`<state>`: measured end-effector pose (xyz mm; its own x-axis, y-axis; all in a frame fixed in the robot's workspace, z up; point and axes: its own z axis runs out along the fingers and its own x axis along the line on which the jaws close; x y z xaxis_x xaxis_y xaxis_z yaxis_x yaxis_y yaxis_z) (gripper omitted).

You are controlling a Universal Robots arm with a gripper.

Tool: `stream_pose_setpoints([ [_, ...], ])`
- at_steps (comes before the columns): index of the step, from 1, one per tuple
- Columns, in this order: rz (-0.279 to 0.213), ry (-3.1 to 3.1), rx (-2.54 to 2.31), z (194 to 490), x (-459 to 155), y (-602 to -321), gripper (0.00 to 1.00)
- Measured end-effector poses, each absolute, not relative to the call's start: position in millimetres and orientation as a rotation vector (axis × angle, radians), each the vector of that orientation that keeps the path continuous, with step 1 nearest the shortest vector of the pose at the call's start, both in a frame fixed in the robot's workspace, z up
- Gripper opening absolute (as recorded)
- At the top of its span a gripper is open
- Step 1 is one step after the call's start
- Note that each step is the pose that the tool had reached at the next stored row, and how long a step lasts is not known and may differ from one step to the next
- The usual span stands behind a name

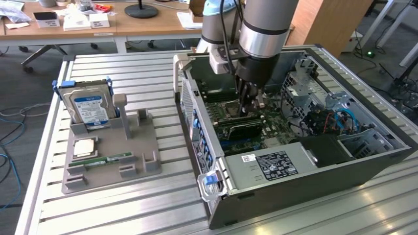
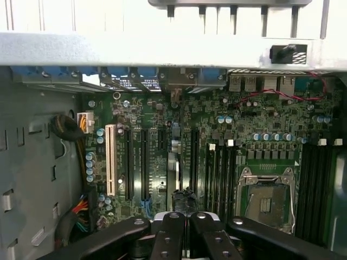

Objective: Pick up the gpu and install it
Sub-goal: 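Press down on the gpu until it lock into place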

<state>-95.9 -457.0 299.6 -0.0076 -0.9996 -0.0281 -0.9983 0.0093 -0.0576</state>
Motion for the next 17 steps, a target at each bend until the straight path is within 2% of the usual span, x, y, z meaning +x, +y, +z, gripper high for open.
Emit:
stream_pose_setpoints([
  [17,-0.033,2.188,-2.169,290.8,-96.0,-456.9,0.10],
])
